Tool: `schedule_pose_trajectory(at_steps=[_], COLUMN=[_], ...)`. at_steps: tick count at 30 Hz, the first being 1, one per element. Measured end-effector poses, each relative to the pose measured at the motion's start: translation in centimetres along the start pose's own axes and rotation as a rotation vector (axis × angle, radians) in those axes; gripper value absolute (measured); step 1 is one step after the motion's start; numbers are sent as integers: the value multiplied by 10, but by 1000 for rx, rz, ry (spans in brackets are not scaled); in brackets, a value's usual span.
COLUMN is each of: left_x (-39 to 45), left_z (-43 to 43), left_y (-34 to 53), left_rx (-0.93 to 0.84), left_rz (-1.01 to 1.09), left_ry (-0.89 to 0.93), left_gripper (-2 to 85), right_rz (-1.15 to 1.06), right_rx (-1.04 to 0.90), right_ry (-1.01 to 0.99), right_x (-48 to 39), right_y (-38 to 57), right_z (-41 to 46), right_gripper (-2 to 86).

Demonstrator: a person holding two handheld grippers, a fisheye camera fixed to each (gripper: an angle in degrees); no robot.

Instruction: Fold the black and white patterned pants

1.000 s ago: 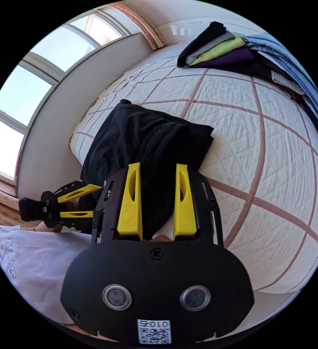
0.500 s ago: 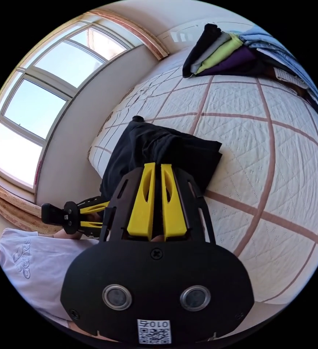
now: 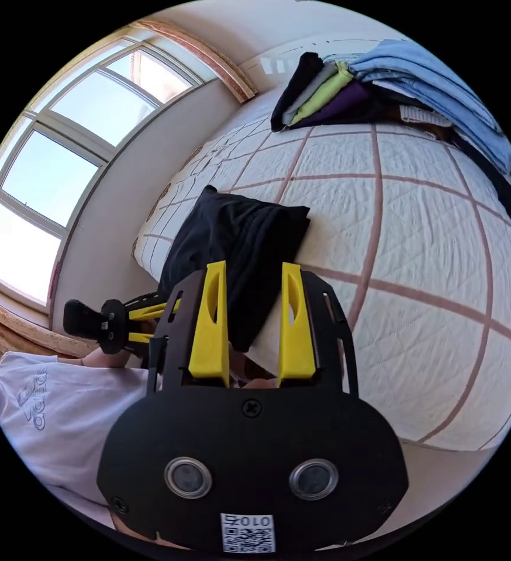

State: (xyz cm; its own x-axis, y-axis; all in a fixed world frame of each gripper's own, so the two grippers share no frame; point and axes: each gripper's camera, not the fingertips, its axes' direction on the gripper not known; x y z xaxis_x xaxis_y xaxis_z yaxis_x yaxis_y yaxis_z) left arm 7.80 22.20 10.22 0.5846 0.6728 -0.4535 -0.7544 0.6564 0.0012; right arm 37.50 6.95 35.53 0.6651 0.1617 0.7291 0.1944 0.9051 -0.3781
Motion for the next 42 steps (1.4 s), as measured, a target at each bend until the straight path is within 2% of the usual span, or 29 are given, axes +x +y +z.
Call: schedule_pose_trajectory(at_steps=[9,14,19,21,23,25,29,32,36,42], left_x=[9,23,65,88,100,106,106,96,84,72], left_z=[14,6,-17,-19,-19,-17,-7,-12,-18,-17], left_y=[3,7,18,20,18,14,8,10,19,28], left_rx=[62,88,148,176,200,206,192,196,205,180], left_rz=[-30,-29,24,42,51,33,-51,-106,-102,-66], left_ry=[77,83,-91,-250,-334,-420,-557,-502,-464,-482], left_gripper=[116,121,132,136,137,136,114,96,82,81], right_rz=[181,208,205,180,185,181,157,137,226,225], right_rx=[-62,-72,-46,-47,-37,-22,-13,20,27,-63], right_ry=[-175,-122,-231,-245,-274,-326,-307,-349,-413,-479], right_x=[33,41,34,28,27,29,34,44,73,75], right_y=[47,39,29,23,18,13,9,14,21,-22], right_z=[48,53,23,16,10,6,8,5,8,42], right_gripper=[133,107,78,76,74,73,74,91,144,164])
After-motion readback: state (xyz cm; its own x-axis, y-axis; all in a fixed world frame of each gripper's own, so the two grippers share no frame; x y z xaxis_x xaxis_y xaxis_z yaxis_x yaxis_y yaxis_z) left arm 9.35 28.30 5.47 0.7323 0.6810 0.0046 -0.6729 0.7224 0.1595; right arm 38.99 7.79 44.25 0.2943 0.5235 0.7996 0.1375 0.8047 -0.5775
